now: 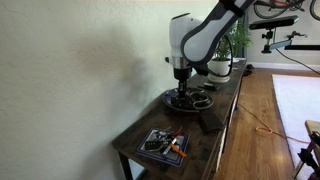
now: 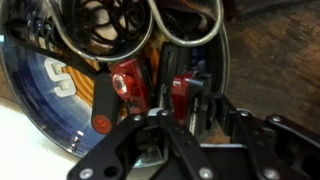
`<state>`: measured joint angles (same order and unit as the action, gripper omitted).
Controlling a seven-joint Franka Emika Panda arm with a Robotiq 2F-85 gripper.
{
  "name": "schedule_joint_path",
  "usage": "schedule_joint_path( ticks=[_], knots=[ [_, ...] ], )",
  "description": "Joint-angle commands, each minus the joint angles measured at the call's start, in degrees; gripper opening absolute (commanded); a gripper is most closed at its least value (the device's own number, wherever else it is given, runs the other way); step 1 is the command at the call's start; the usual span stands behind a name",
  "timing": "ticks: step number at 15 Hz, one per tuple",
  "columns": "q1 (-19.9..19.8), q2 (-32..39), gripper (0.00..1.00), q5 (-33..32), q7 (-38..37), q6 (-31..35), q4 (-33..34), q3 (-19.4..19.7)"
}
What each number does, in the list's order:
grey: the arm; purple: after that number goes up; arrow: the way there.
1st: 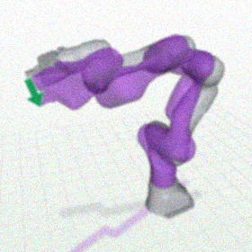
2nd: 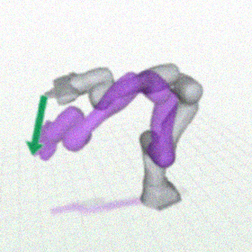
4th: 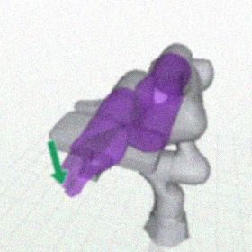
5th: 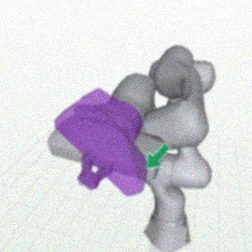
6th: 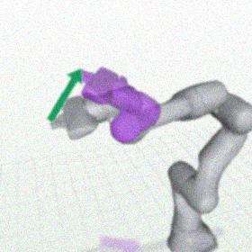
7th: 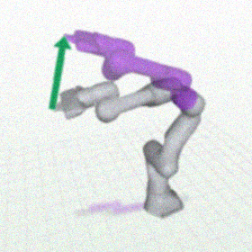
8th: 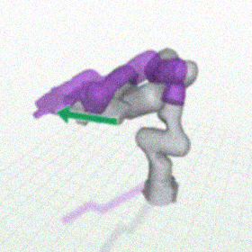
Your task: Put the small black object on the tray
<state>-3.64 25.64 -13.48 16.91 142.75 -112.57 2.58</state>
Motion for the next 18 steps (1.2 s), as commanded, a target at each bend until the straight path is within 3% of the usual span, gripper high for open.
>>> schedule_joint_path(
  ticks=[1, 5, 6, 8, 10, 14, 18],
  knots=[
    [1.09, 1.49, 0.2, -0.64, -6.09, -0.88, -0.11, 1.41],
    [1.12, 3.11, 0.2, -0.22, -8.39, -0.72, 0.14, 1.35],
    [1.21, 3.24, 0.27, -0.25, -8.81, -0.52, 0.25, 1.33],
    [1.48, 2.96, 0.72, -0.41, -9.47, -0.6, 0.29, 1.36],
    [2.07, 1.86, 0.77, -1.01, -9.92, -1.11, -0.17, 1.52],
    [3.05, -0.7, 1.0, -1.28, -10.68, -2.18, -0.89, 1.48],
    [3.65, -3.75, 1.0, -0.08, -11.99, -4.46, -1.36, 0.93]
  ],
)
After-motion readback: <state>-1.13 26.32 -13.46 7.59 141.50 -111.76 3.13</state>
